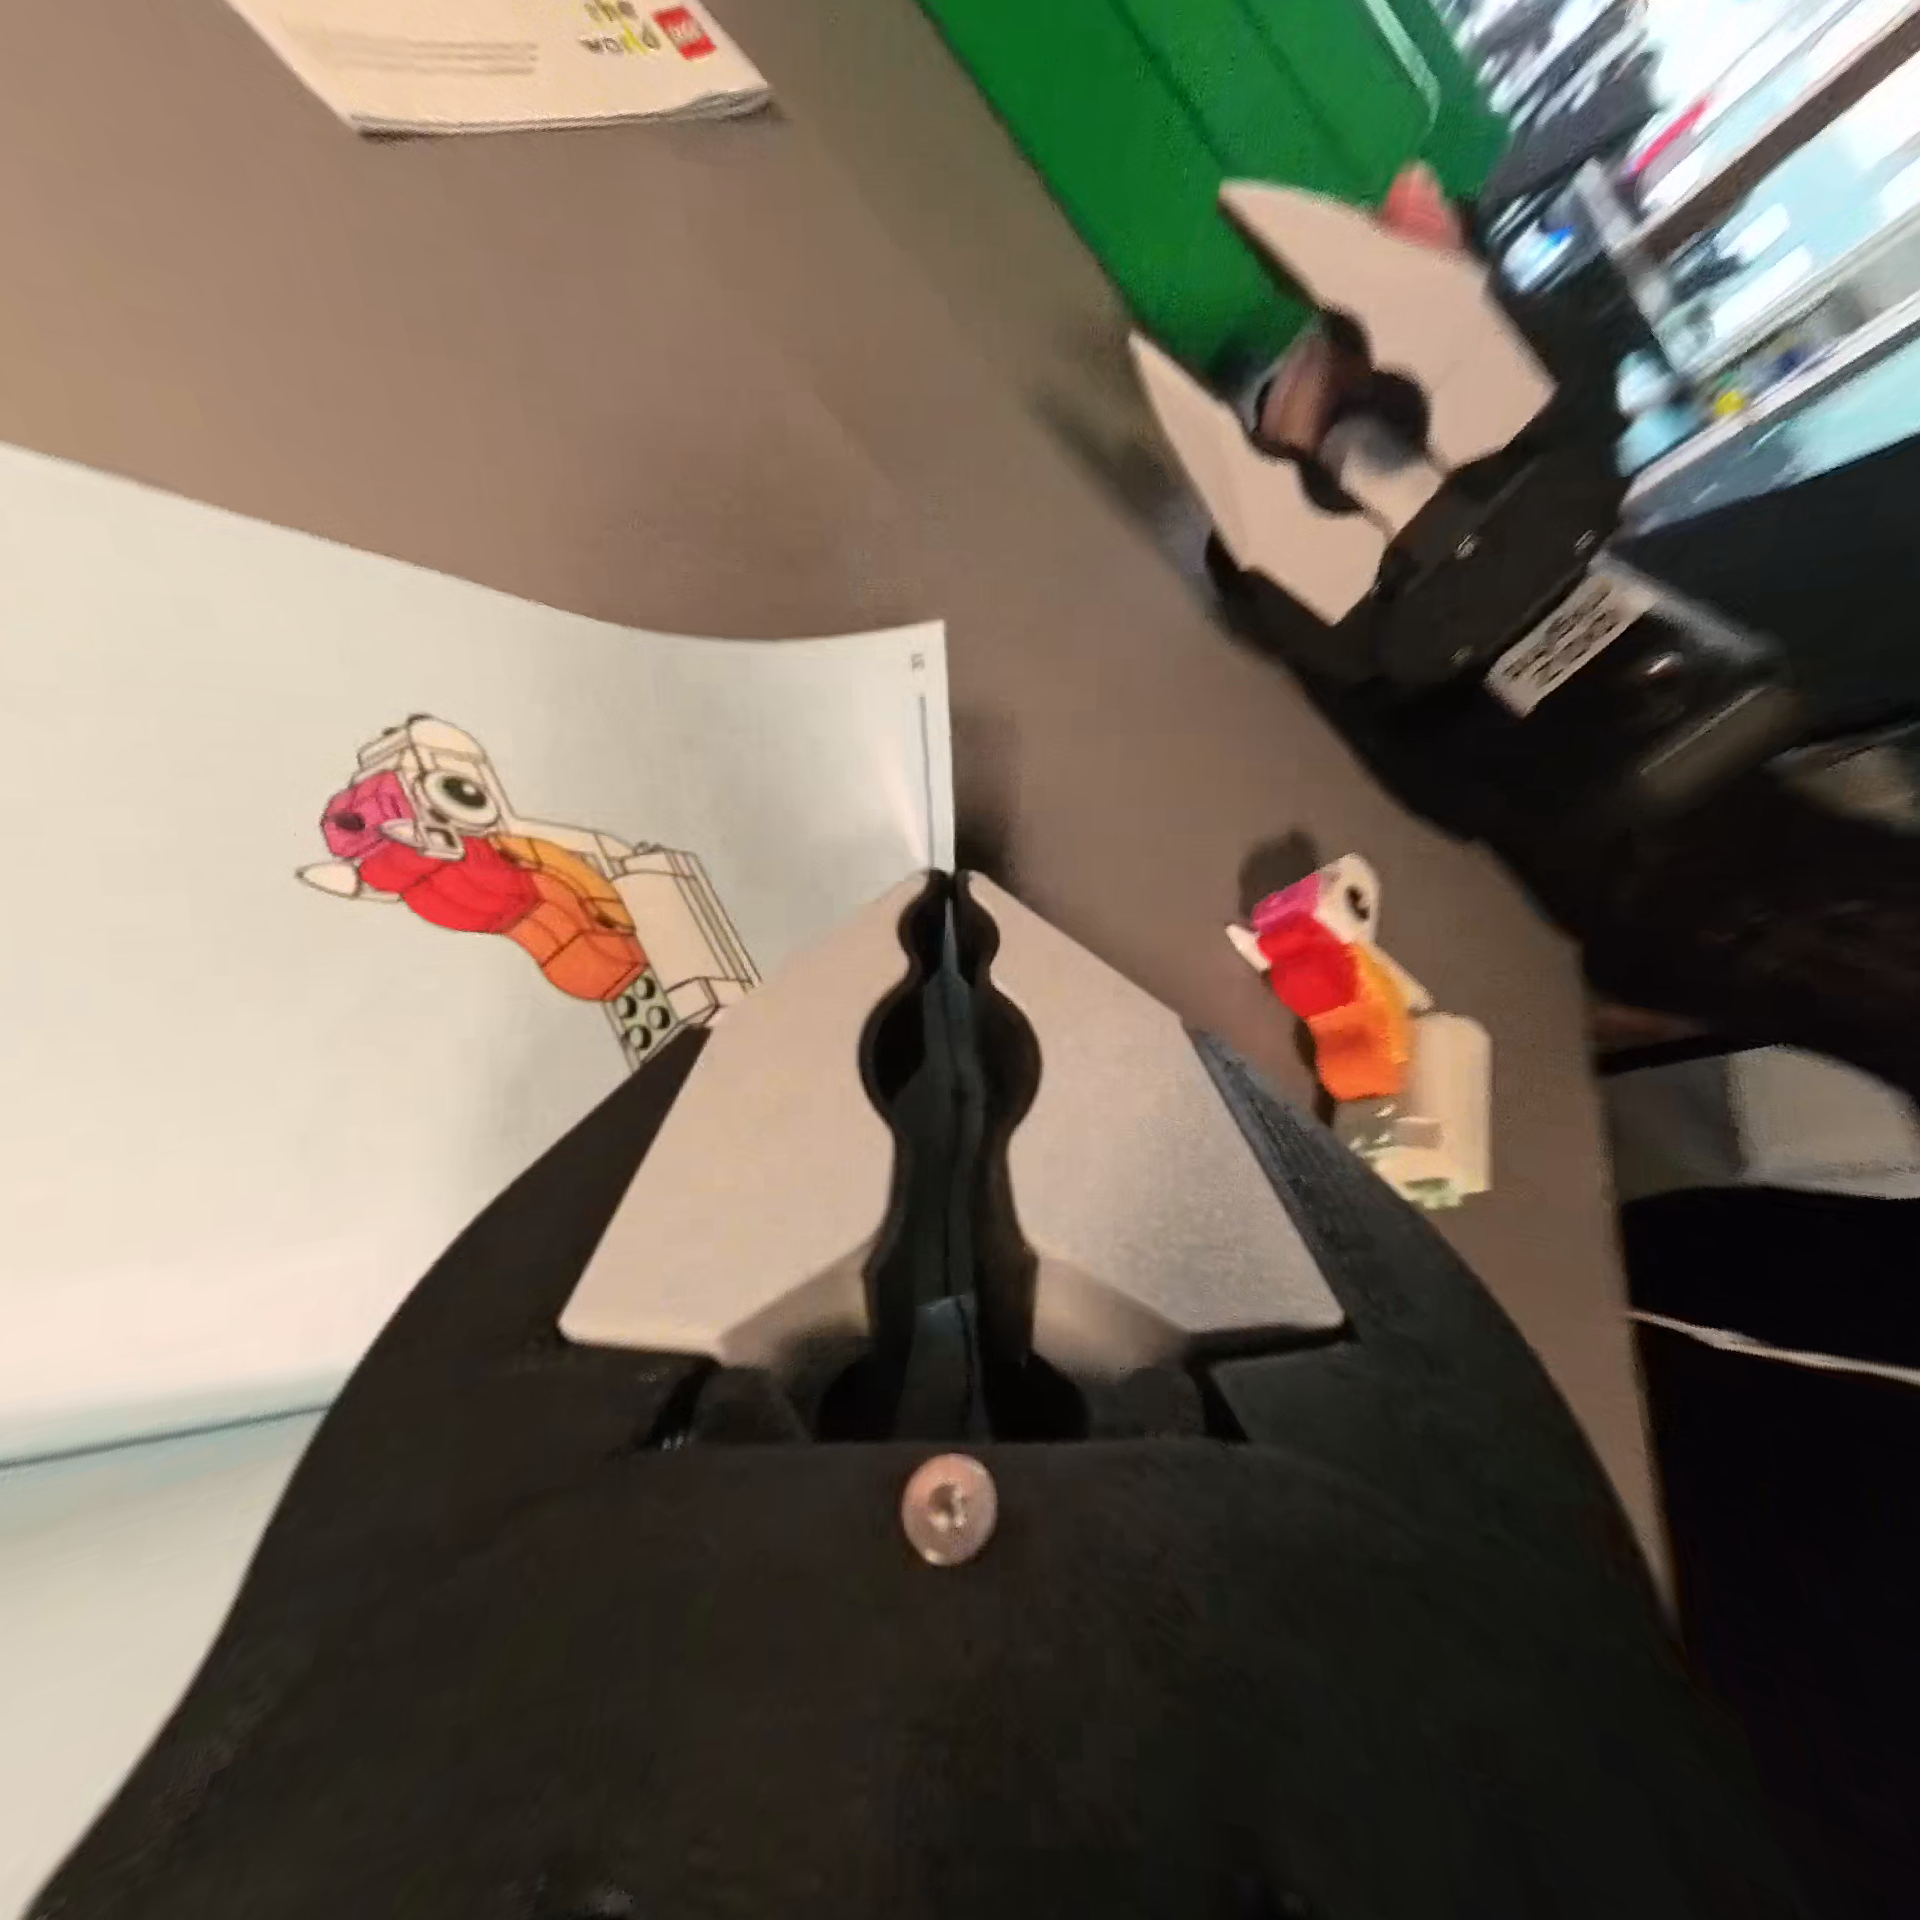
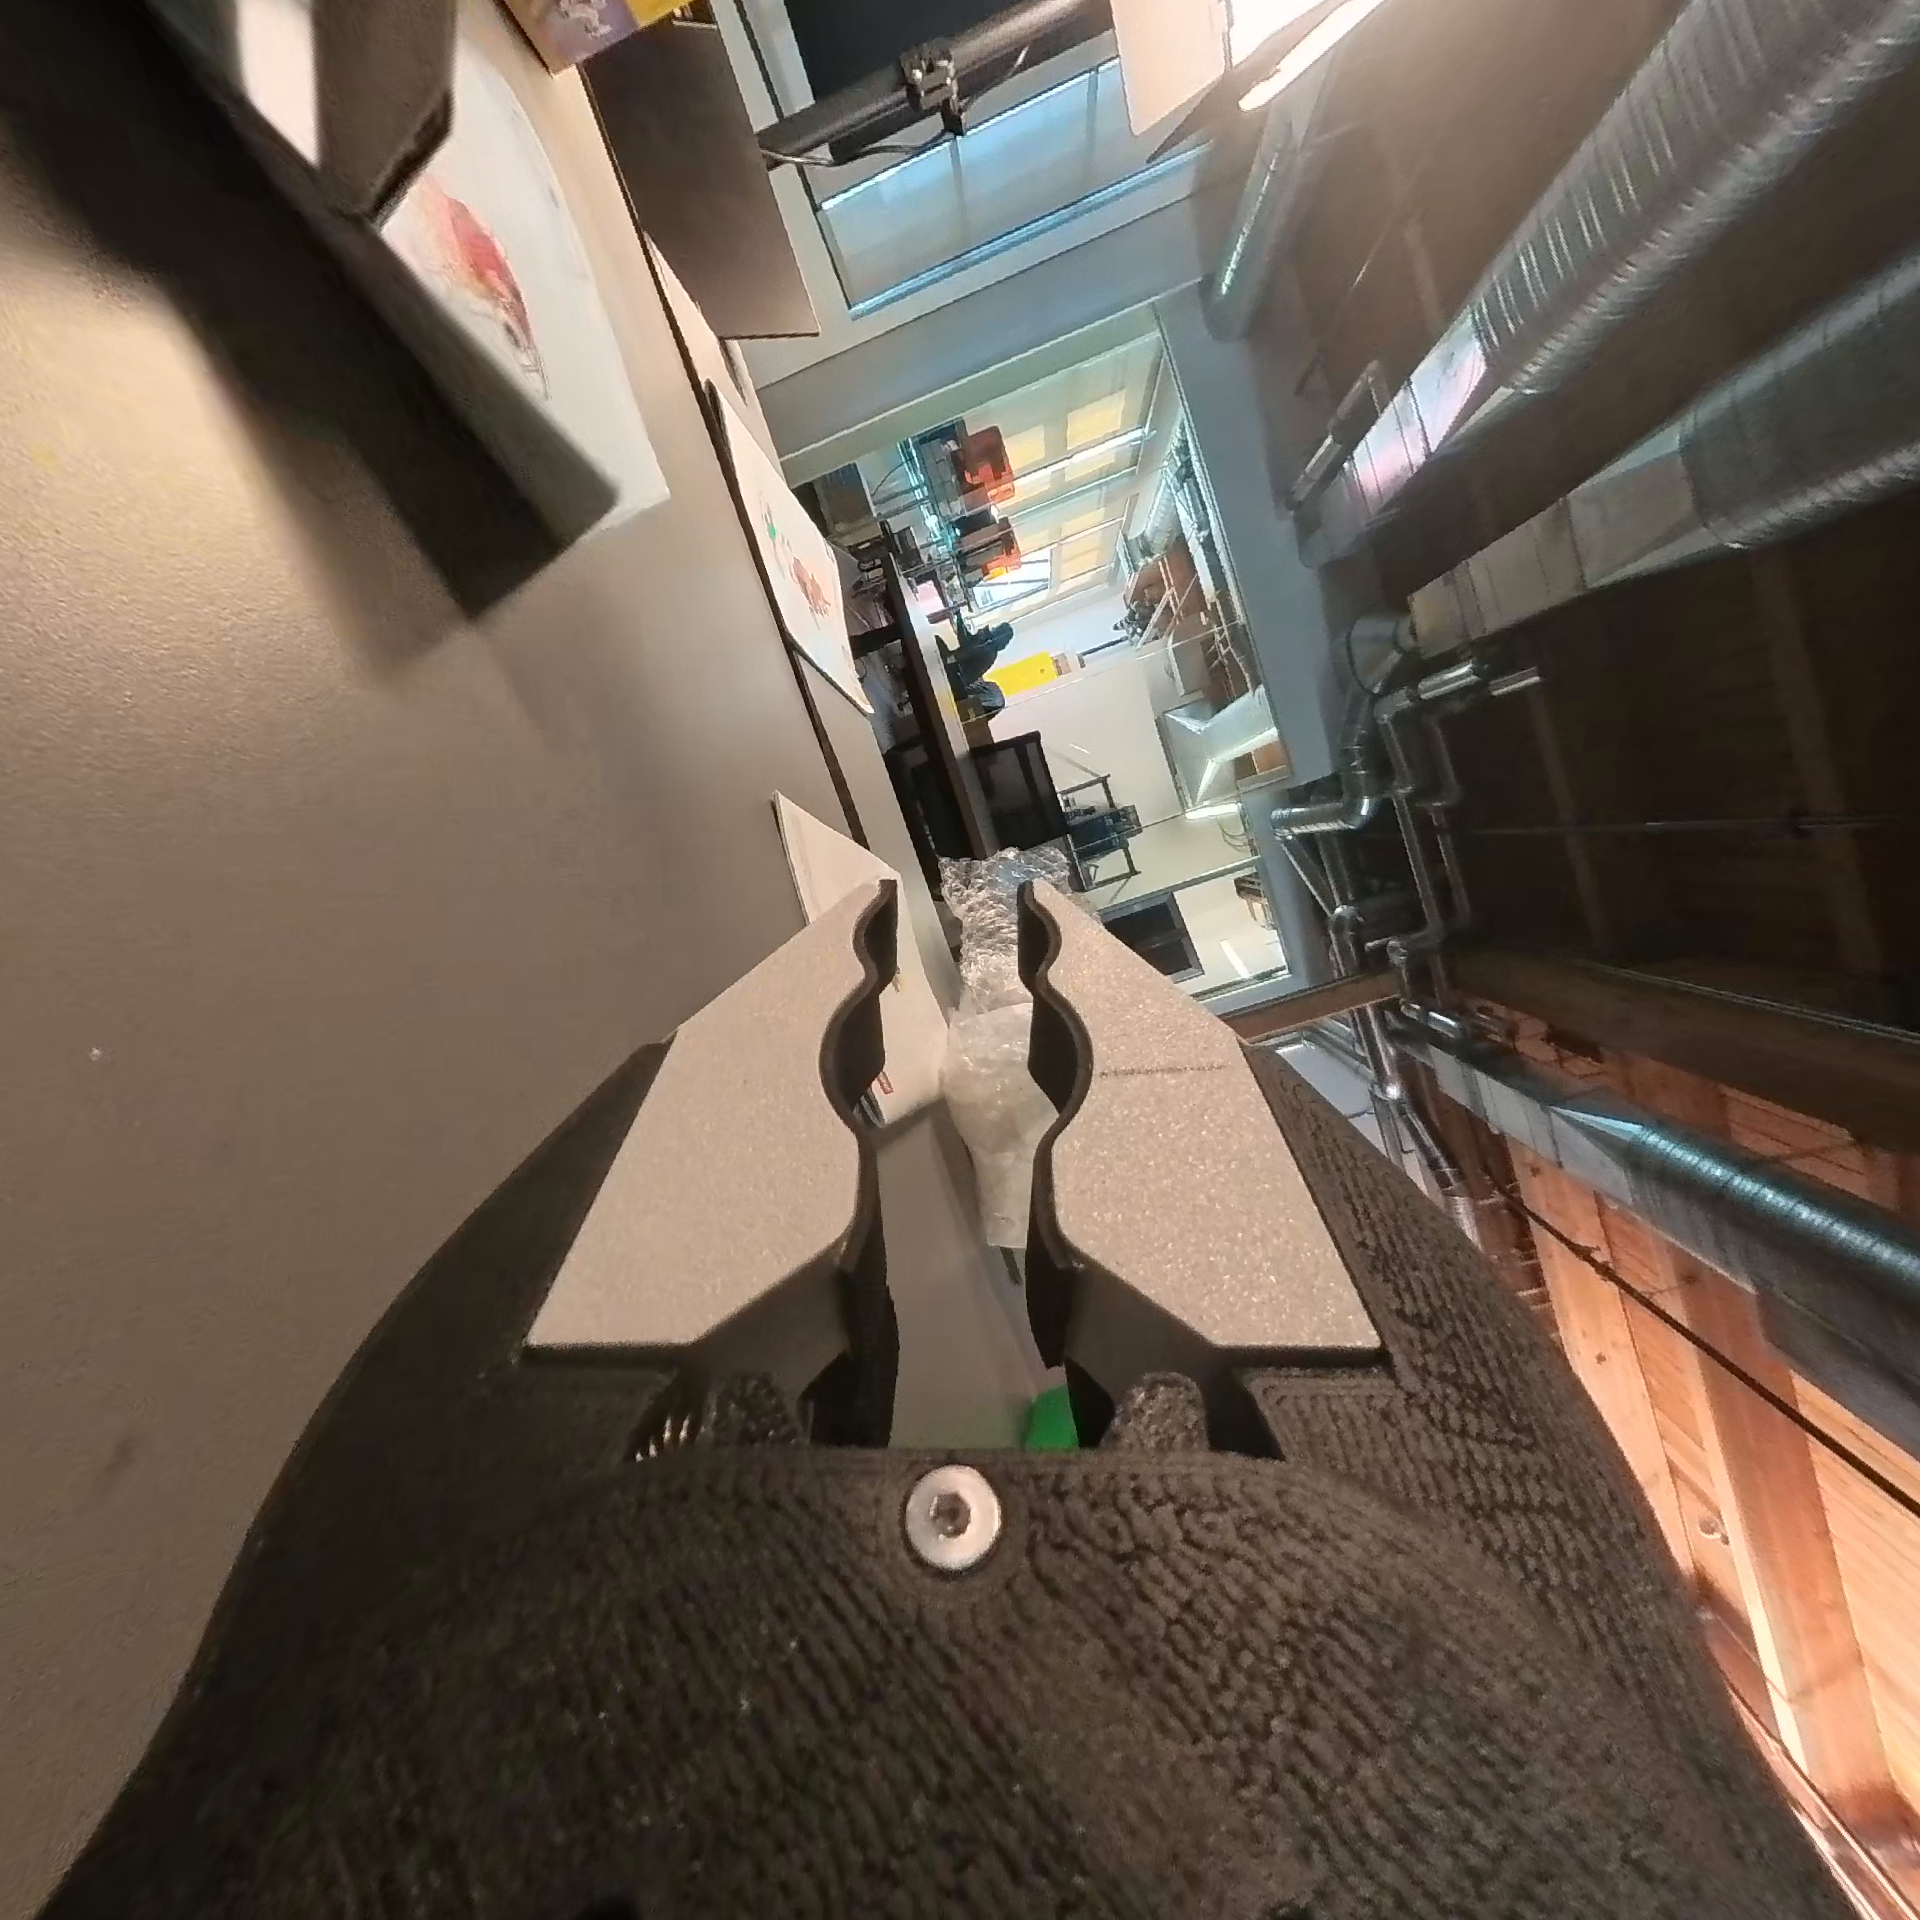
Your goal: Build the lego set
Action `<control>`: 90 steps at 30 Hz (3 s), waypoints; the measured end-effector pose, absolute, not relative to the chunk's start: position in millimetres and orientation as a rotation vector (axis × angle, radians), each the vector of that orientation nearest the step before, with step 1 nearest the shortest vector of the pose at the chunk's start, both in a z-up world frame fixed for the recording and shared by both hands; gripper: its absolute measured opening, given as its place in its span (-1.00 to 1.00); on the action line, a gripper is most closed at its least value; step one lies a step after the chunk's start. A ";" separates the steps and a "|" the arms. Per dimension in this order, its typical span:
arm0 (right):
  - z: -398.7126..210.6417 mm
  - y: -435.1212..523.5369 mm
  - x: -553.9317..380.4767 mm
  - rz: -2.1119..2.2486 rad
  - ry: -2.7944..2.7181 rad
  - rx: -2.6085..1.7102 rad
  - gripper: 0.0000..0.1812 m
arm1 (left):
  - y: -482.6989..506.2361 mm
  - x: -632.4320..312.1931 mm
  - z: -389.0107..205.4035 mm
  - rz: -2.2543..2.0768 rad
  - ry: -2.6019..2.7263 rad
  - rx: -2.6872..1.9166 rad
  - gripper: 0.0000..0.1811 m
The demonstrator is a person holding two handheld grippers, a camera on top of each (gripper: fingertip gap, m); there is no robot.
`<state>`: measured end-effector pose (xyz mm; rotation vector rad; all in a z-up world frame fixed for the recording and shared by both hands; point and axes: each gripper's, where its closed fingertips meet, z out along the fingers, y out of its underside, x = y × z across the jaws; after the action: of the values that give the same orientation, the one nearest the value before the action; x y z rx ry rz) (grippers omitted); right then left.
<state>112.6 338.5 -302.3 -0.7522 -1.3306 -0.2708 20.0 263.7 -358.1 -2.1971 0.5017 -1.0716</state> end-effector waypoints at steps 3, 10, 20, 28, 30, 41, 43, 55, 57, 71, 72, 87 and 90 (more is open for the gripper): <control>-302.7 338.4 112.1 -0.270 -1.334 -0.751 -0.77 | 265.5 16.5 -354.4 -1.177 0.417 -2.184 -1.00; -312.4 307.7 87.4 -0.056 -1.415 -0.761 -0.83 | 264.8 17.3 -355.9 -1.198 0.416 -2.196 -1.00; -310.0 302.5 42.9 0.182 -1.402 -0.796 -0.88 | 261.4 20.6 -357.1 -1.243 0.434 -2.211 -1.00; -308.3 310.7 38.5 0.165 -1.396 -0.773 -0.87 | 261.3 20.7 -357.2 -1.256 0.427 -2.214 -1.00; -313.9 306.3 38.2 0.151 -1.433 -0.761 -0.89 | 261.2 20.7 -357.0 -1.259 0.425 -2.213 -1.00; -321.0 300.7 37.2 0.169 -1.485 -0.771 -0.99 | 260.9 20.6 -356.7 -1.262 0.426 -2.212 -1.00; -322.4 299.9 36.9 0.163 -1.493 -0.764 -0.99 | 260.4 20.9 -356.2 -1.273 0.426 -2.209 -1.00; -325.6 295.2 36.2 0.179 -1.525 -0.745 -0.99 | 259.1 21.1 -354.8 -1.315 0.417 -2.206 -1.00; -326.2 294.8 36.0 0.178 -1.529 -0.743 -0.98 | 258.7 21.2 -354.3 -1.323 0.418 -2.204 -1.00; -327.7 291.7 34.8 0.187 -1.546 -0.731 -0.98 | 258.3 21.0 -353.0 -1.353 0.408 -2.198 -1.00; -327.0 290.4 34.4 0.196 -1.545 -0.729 -0.98 | 258.2 21.0 -353.0 -1.354 0.408 -2.198 -1.00; -339.4 283.9 24.2 0.214 -1.642 -0.763 -0.57 | 257.8 22.2 -356.0 -1.322 0.429 -2.216 -1.00; -340.5 283.8 23.9 0.212 -1.649 -0.766 -0.58 | 257.9 22.2 -356.0 -1.321 0.430 -2.216 -1.00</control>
<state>23.9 283.8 -340.5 -0.7658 -1.6489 0.2118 22.2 257.9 -356.0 -2.2163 0.4300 -1.3210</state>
